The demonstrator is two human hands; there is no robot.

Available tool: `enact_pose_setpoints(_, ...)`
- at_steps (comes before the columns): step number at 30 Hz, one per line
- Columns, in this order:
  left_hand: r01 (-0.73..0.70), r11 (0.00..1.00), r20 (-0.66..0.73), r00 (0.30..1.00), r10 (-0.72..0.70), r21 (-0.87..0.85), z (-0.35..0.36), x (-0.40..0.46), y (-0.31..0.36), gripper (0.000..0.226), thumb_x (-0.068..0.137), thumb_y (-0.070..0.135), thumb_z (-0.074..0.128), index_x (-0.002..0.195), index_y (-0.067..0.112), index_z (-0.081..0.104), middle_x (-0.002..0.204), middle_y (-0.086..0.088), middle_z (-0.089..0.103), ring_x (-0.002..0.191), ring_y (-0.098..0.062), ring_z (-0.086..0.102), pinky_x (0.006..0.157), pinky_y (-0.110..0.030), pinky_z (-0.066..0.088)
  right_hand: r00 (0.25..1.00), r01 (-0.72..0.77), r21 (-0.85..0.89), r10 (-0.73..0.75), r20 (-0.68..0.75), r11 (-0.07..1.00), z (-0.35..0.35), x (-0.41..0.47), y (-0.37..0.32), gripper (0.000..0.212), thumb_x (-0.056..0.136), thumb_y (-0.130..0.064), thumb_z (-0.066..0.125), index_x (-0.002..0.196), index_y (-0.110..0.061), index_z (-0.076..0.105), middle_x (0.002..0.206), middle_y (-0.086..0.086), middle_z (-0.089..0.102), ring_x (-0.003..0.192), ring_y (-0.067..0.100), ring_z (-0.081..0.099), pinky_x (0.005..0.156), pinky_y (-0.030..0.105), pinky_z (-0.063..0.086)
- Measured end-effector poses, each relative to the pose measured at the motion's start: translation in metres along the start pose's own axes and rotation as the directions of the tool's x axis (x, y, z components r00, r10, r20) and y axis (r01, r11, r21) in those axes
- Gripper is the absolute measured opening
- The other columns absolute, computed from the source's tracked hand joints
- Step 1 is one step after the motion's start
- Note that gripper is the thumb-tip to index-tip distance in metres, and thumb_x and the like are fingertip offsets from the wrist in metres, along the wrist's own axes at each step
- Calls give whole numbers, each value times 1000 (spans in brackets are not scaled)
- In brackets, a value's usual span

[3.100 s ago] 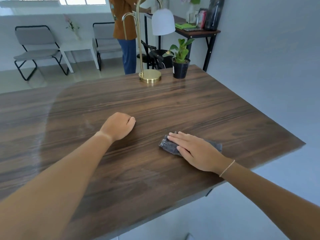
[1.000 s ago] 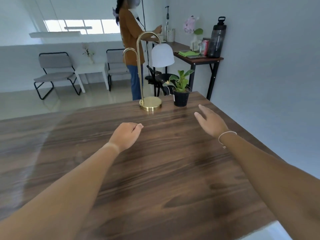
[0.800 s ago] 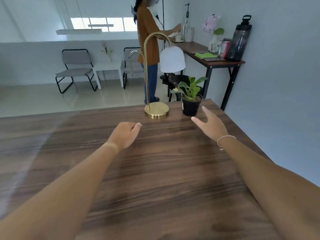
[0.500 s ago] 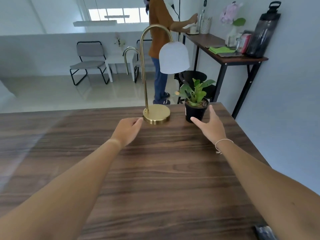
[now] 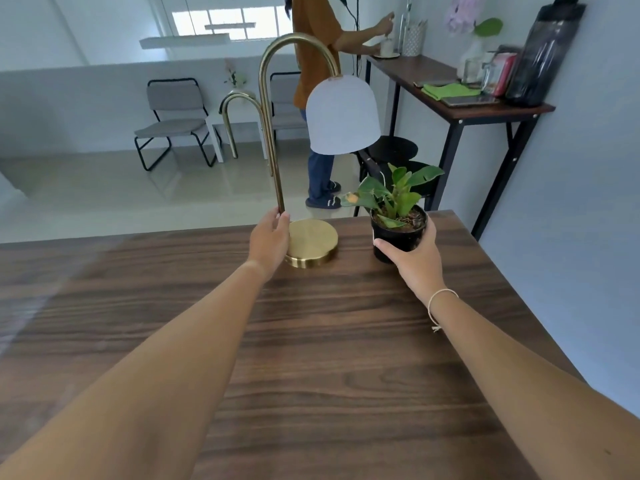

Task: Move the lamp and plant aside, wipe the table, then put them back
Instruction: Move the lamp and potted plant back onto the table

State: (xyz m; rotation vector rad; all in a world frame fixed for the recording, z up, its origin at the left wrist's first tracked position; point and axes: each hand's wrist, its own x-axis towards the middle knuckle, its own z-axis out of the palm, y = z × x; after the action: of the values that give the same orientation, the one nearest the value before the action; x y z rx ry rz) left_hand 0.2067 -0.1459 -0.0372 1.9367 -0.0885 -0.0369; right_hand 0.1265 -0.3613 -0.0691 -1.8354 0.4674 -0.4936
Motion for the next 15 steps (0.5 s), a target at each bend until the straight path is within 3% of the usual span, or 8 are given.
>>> enact_pose_setpoints(6,-50,998,-82,995,52,24,4,15,7,35,96,32,36,122,15,51,105,-3,59,108,-32,58,96,-49,47,998,21,7,-21,-52,1000,6,5,2,93,66,-33,81,139,-23,25,140,1,46,128,21,43,97,24,35)
enact_pose_setpoints(9,-53,998,-104,993,57,43,4,22,9,27,96,28,36,111,14,53,99,-4,60,99,-37,61,91,-53,50,998,16,4,-15,-61,1000,5,4,0,91,66,-33,80,139,-23,26,139,1,47,127,21,44,97,24,35)
enact_pose_setpoints(12,-63,997,-99,993,68,53,2,22,9,23,97,24,35,104,13,53,98,-5,60,86,-23,55,92,-50,50,998,16,11,-16,-62,1000,4,0,-1,90,66,-33,80,138,-23,28,138,1,48,126,21,45,98,26,36)
enact_pose_setpoints(15,-57,997,-110,992,62,44,-3,16,6,20,97,21,34,97,12,53,96,-6,59,87,-20,55,91,-48,50,998,15,15,-15,-53,1000,3,-7,-6,89,66,-33,80,137,-23,28,137,0,49,125,20,46,96,25,36)
